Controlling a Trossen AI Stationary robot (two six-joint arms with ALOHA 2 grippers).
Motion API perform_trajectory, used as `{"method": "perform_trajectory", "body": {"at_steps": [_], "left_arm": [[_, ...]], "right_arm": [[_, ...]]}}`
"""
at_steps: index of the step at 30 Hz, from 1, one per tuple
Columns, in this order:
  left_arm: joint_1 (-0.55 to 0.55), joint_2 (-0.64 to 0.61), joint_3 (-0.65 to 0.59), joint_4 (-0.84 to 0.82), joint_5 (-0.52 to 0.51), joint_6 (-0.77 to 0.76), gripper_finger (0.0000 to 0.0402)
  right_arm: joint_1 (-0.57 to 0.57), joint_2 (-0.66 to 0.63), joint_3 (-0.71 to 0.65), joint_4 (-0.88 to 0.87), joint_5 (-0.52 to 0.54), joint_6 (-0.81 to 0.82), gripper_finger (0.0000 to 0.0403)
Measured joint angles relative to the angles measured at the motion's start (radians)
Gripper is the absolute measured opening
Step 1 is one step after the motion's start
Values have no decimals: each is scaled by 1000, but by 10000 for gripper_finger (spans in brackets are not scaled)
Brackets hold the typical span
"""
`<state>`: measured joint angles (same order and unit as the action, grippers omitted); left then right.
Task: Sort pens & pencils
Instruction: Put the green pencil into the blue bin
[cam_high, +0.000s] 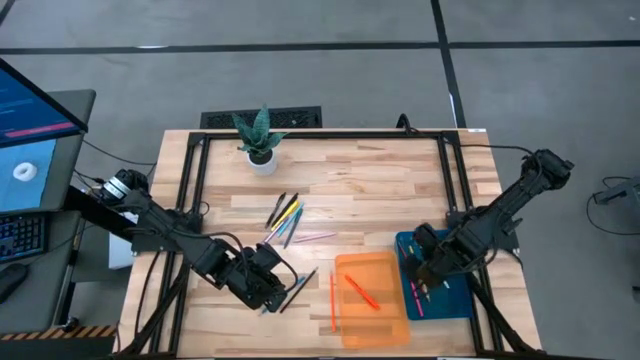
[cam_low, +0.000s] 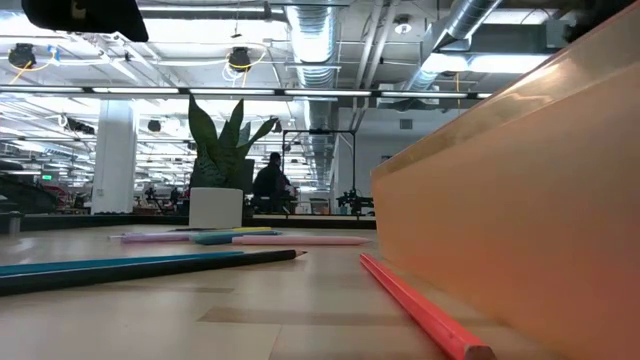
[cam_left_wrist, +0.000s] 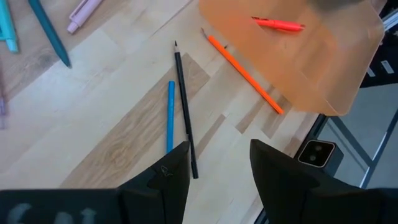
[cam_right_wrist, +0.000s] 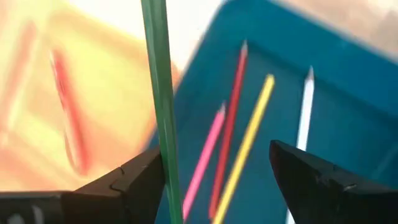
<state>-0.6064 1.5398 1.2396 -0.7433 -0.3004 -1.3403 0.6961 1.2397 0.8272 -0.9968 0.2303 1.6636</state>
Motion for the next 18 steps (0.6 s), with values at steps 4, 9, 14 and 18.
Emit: {"method": "perform_trajectory", "body": {"at_steps": [4, 9, 14, 18], "left_arm": [[0, 0, 0, 0, 0, -4, 156], [0, 0, 0, 0, 0, -8, 156], [0, 0, 0, 0, 0, -9, 156], [0, 0, 0, 0, -3, -8, 156]], "right_arm": [[-12, 1, 0, -4, 139, -23, 302], [9, 1, 0, -7, 309, -26, 302], [14, 31, 0, -7, 350, -48, 302], [15, 75, 0, 5, 350, -49, 302]]}}
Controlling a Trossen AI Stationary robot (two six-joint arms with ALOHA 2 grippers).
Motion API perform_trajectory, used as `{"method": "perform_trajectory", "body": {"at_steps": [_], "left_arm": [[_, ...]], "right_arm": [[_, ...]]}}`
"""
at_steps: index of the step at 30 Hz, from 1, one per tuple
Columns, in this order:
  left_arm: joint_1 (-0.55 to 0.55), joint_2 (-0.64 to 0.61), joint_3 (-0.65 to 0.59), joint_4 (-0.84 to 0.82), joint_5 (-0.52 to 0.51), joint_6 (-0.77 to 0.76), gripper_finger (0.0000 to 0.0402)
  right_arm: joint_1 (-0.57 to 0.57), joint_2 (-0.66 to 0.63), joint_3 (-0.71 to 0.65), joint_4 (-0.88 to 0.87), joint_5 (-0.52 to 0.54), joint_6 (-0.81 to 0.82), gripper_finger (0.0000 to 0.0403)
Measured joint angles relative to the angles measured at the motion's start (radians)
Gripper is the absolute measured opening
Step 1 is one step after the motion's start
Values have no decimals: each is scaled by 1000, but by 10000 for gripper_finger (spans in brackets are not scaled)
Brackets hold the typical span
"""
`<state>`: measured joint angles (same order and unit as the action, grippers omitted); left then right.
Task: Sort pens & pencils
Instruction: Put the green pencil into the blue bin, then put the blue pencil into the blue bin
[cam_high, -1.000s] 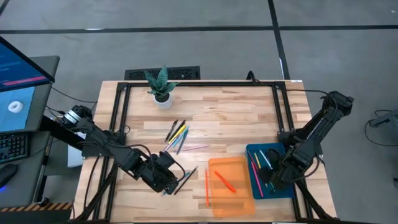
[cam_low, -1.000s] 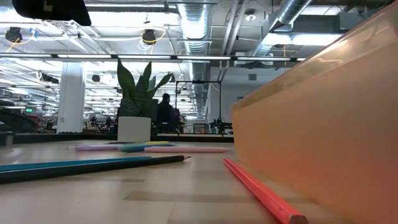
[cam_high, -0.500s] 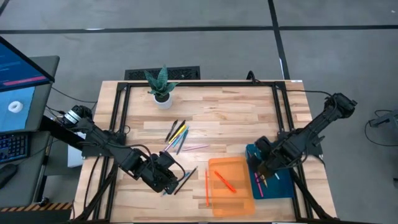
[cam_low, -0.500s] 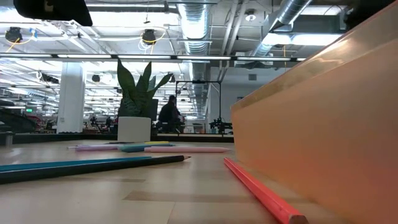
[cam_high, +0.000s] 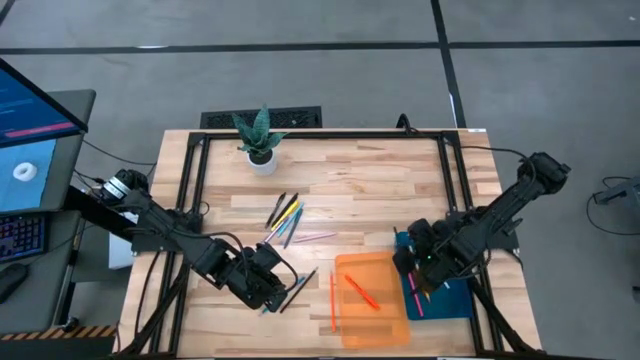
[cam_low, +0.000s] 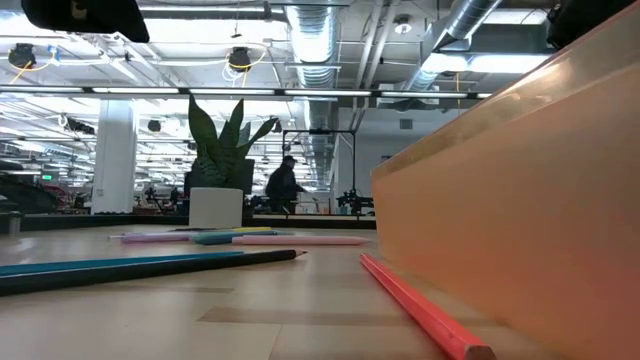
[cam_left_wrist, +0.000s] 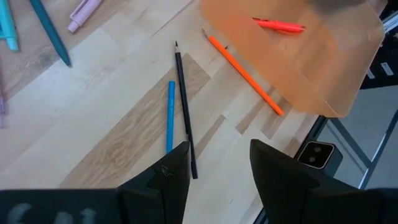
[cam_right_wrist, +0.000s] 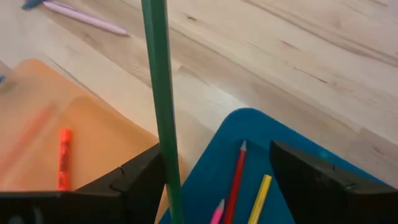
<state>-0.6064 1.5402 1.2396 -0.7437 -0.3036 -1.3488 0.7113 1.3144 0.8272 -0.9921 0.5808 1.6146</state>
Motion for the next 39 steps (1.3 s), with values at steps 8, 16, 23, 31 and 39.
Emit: {"method": "perform_trajectory", "body": {"at_steps": [8, 16, 23, 31, 39], "left_arm": [[0, 0, 0, 0, -24, 0, 156], [0, 0, 0, 0, -35, -1, 156], [-15, 10, 0, 1, -35, 2, 156], [-32, 194, -1, 76, 83, 66, 156], [-31, 369, -2, 114, 176, 35, 156]], "right_arm": [[0, 47, 0, 67, 18, 1, 302], [3, 45, 0, 112, 57, 8, 302], [61, -58, 15, 97, 73, 35, 302], [114, -207, 22, 95, 80, 35, 302], [113, -245, 21, 79, 79, 24, 302]]}}
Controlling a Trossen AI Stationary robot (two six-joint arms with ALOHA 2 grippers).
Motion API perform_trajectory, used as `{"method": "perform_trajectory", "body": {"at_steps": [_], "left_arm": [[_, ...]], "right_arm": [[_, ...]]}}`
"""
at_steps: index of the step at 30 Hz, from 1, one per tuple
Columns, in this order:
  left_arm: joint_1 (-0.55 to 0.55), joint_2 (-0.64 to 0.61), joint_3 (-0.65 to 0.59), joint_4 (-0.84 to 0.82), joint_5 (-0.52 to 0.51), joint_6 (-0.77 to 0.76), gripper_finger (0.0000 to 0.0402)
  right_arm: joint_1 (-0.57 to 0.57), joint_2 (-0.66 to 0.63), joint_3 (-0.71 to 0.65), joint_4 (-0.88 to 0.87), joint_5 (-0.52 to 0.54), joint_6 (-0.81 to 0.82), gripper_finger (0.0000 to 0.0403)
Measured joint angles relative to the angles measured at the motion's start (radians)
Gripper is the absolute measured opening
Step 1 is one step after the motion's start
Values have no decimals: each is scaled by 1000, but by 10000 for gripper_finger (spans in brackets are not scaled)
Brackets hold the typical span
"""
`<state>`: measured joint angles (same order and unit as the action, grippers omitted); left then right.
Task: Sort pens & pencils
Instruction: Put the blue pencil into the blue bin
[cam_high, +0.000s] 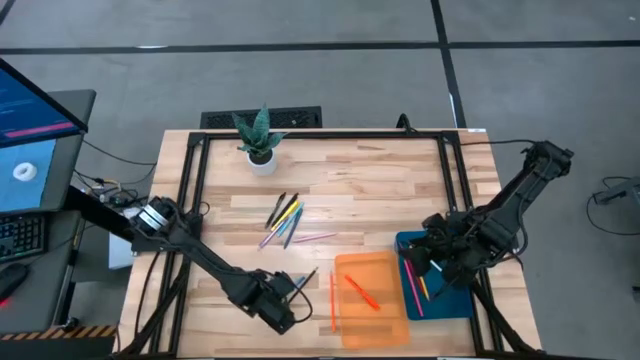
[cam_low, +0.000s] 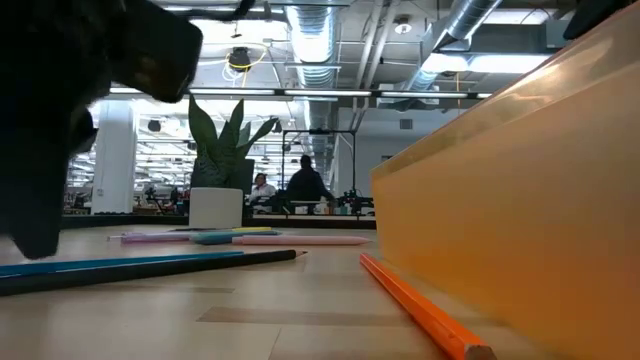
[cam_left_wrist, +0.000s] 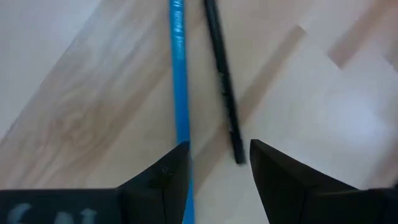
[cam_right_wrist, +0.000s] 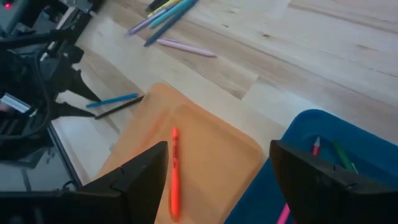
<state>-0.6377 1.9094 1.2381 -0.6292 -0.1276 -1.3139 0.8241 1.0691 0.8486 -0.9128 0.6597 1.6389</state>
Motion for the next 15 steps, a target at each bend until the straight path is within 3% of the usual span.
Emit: {"method": "perform_trajectory", "body": {"at_steps": [6, 15], "left_arm": [[2, 9, 1, -42, -18, -16, 156], [10, 23, 2, -94, 35, 35, 131]], "right_arm": [[0, -4, -1, 1, -4, -39, 302], [1, -4, -1, 5, -4, -52, 302]]}}
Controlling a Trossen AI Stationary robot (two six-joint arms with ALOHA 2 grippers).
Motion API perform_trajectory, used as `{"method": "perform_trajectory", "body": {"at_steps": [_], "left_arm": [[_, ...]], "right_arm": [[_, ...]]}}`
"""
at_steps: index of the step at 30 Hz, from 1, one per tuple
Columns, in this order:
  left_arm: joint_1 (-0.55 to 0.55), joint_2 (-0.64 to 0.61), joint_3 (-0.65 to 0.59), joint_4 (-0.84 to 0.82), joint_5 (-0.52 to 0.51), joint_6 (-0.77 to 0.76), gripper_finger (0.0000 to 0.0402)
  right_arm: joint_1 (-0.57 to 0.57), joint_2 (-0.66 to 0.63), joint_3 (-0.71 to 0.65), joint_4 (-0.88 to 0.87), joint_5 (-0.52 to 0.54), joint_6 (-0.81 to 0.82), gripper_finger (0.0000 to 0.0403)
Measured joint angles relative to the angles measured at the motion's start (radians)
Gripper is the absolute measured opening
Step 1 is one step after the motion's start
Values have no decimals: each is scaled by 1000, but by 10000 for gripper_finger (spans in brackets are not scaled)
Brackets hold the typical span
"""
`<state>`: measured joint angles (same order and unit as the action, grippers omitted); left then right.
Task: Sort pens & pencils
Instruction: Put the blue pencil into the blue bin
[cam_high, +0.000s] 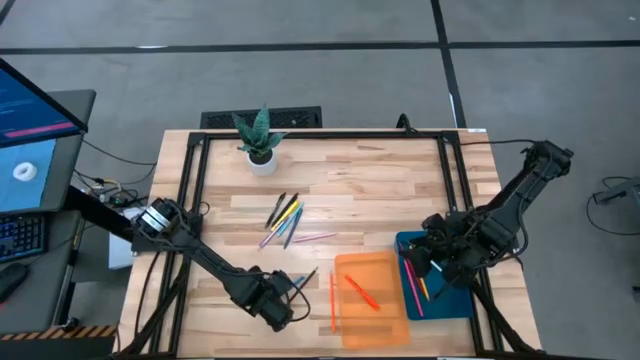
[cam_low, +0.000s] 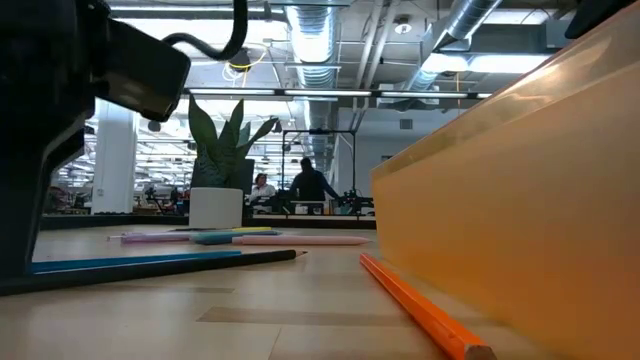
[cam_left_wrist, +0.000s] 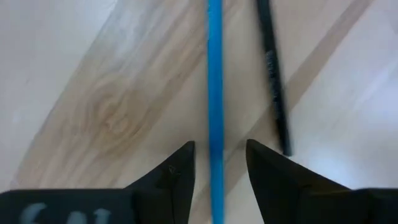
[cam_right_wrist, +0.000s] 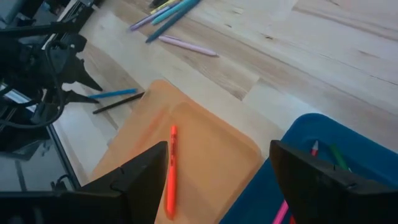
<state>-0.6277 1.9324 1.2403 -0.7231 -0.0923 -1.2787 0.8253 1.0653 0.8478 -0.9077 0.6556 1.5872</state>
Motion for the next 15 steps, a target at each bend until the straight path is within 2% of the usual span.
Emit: {"method": "perform_trajectory", "body": {"at_steps": [4, 11, 15], "left_arm": [[0, 6, -1, -28, -9, 20, 118], [4, 53, 14, -31, 51, 58, 85], [8, 52, 14, -65, 67, 22, 30]], "right_arm": [[2, 0, 0, 0, 0, -3, 302], [6, 0, 0, 9, -3, -17, 302], [6, 0, 0, 12, -3, -17, 302]]}}
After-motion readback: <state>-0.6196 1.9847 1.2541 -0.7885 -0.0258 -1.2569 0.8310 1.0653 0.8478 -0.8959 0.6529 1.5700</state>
